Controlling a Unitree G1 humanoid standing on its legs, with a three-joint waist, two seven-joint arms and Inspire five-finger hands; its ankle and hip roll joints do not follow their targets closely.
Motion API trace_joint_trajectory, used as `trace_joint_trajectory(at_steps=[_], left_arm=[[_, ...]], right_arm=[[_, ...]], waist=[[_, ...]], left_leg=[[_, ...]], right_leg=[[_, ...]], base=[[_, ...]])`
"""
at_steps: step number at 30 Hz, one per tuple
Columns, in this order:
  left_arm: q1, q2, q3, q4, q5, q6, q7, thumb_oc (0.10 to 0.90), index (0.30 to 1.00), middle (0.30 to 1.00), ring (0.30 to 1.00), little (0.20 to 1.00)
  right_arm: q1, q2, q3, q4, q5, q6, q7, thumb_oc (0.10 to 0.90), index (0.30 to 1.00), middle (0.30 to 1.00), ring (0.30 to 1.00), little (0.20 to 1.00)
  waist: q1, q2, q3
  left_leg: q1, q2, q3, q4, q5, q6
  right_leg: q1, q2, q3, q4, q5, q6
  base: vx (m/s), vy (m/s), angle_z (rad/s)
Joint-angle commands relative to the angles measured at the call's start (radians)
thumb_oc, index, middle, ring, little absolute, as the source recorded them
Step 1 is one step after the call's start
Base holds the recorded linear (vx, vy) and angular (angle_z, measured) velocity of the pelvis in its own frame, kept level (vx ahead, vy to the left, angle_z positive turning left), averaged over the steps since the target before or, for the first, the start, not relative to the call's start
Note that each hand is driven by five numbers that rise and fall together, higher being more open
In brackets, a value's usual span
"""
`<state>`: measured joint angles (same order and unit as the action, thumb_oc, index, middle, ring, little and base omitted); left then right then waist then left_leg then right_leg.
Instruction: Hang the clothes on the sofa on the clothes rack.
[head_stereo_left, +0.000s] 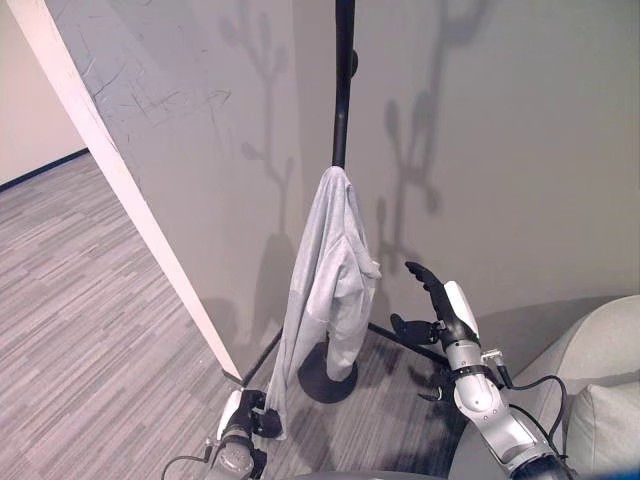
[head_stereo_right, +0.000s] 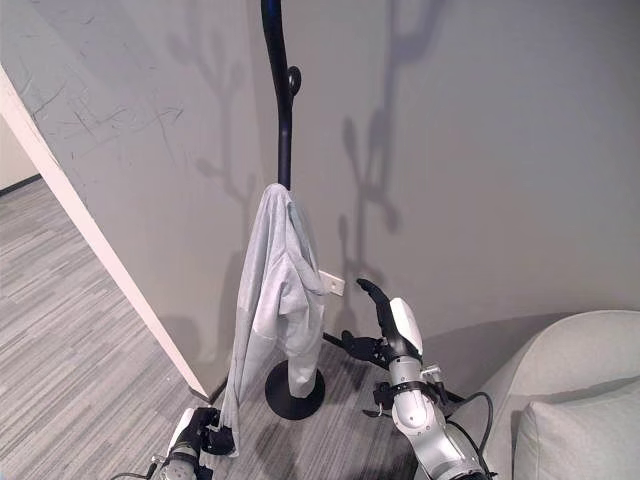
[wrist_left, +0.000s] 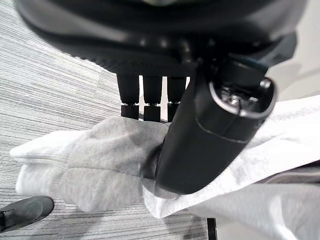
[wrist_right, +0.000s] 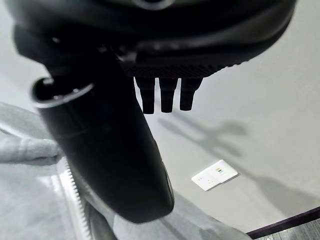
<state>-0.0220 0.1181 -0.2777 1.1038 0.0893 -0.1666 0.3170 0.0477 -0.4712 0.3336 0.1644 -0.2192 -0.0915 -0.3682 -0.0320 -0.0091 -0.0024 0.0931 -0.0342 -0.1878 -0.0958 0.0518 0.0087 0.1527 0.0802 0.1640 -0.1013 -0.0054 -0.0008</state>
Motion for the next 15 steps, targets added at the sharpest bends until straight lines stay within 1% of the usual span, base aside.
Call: trace_joint_trajectory(at_steps=[1,2,3,5,6,7,8,9,10,11,15], left_arm=[[-0.021,0.048,0.018,0.062,-0.032,-0.002,0.039,0.800,0.900,0.900,0.900,0.900],[-0.023,0.059,0.032,-0.011,-0.096,-0.018,0.051,0.800,0.900,0.900,0.900,0.900],[-0.023,0.059,0.032,-0.011,-0.096,-0.018,0.051,0.800,0.900,0.900,0.900,0.900],[-0.018,0.074,0.049,-0.089,-0.148,-0.034,0.053,0.800,0.900,0.900,0.900,0.900],[-0.010,0.085,0.060,-0.143,-0.184,-0.037,0.049,0.800,0.900,0.900,0.900,0.900],[0.010,0.115,0.073,-0.252,-0.225,-0.041,0.040,0.800,0.900,0.900,0.900,0.900],[0.011,0.115,0.073,-0.253,-0.225,-0.041,0.040,0.800,0.900,0.900,0.900,0.900],[0.028,0.134,0.083,-0.315,-0.255,-0.047,0.027,0.800,0.900,0.900,0.900,0.900],[0.090,0.184,0.121,-0.477,-0.314,-0.047,-0.007,0.800,0.900,0.900,0.900,0.900],[0.125,0.210,0.139,-0.538,-0.321,-0.047,-0.022,0.800,0.900,0.900,0.900,0.900],[0.215,0.260,0.217,-0.628,-0.362,-0.045,-0.084,0.800,0.900,0.900,0.900,0.900]], right_arm=[[-0.051,-0.006,-0.092,-0.072,0.023,-0.096,-0.033,0.800,0.900,0.900,0.900,0.900],[-0.049,-0.001,-0.090,-0.067,0.025,-0.093,-0.040,0.800,0.900,0.900,0.900,0.900],[-0.049,-0.001,-0.090,-0.067,0.025,-0.093,-0.040,0.800,0.900,0.900,0.900,0.900],[-0.045,0.001,-0.091,-0.065,0.027,-0.092,-0.043,0.800,0.900,0.900,0.900,0.900],[-0.041,0.002,-0.097,-0.068,0.026,-0.088,-0.045,0.800,0.900,0.900,0.900,0.900],[-0.034,0.002,-0.114,-0.074,0.029,-0.085,-0.045,0.800,0.900,0.900,0.900,0.900],[-0.033,0.002,-0.114,-0.074,0.029,-0.085,-0.045,0.800,0.900,0.900,0.900,0.900],[-0.030,0.001,-0.123,-0.071,0.030,-0.080,-0.044,0.800,0.900,0.900,0.900,0.900],[-0.021,-0.006,-0.153,-0.067,0.033,-0.064,-0.036,0.800,0.900,0.900,0.900,0.900],[-0.017,-0.007,-0.165,-0.062,0.033,-0.059,-0.029,0.800,0.900,0.900,0.900,0.900],[-0.012,-0.007,-0.196,-0.045,0.032,-0.043,-0.005,0.800,0.900,0.900,0.900,0.900]], waist=[[0.036,-0.050,-0.016],[0.040,-0.052,-0.015],[0.040,-0.052,-0.015],[0.044,-0.053,-0.014],[0.046,-0.052,-0.013],[0.049,-0.046,-0.011],[0.049,-0.047,-0.011],[0.050,-0.043,-0.010],[0.054,-0.033,-0.006],[0.055,-0.027,-0.004],[0.064,-0.014,-0.001]], left_leg=[[0.028,-0.049,-0.010,0.009,-0.137,0.064],[0.027,-0.049,-0.014,0.009,-0.135,0.062],[0.027,-0.049,-0.015,0.009,-0.135,0.062],[0.027,-0.049,-0.018,0.009,-0.134,0.061],[0.027,-0.049,-0.021,0.009,-0.133,0.060],[0.027,-0.049,-0.024,0.009,-0.132,0.060],[0.028,-0.049,-0.024,0.009,-0.132,0.060],[0.028,-0.049,-0.026,0.009,-0.131,0.060],[0.027,-0.050,-0.028,0.009,-0.129,0.060],[0.027,-0.050,-0.030,0.009,-0.128,0.060],[0.029,-0.053,-0.032,0.009,-0.125,0.060]], right_leg=[[-0.029,-0.002,-0.014,0.014,-0.072,0.005],[-0.028,-0.003,-0.020,0.014,-0.075,0.005],[-0.028,-0.003,-0.020,0.014,-0.075,0.005],[-0.026,-0.004,-0.027,0.014,-0.077,0.004],[-0.026,-0.004,-0.031,0.014,-0.079,0.004],[-0.024,-0.004,-0.035,0.014,-0.080,0.003],[-0.024,-0.004,-0.035,0.014,-0.080,0.003],[-0.023,-0.005,-0.038,0.014,-0.081,0.003],[-0.022,-0.007,-0.046,0.014,-0.082,0.003],[-0.020,-0.008,-0.050,0.014,-0.082,0.002],[-0.016,-0.010,-0.059,0.014,-0.083,0.001]], base=[[0.02,-0.036,0.07],[0.02,-0.029,0.08],[0.02,-0.032,0.10],[0.01,-0.030,0.09],[0.02,-0.039,0.10],[0.01,-0.027,0.10],[0.01,-0.020,0.11],[0.01,-0.009,0.12],[0.01,-0.009,0.14],[0.01,-0.006,0.12],[0.01,0.002,0.09]])
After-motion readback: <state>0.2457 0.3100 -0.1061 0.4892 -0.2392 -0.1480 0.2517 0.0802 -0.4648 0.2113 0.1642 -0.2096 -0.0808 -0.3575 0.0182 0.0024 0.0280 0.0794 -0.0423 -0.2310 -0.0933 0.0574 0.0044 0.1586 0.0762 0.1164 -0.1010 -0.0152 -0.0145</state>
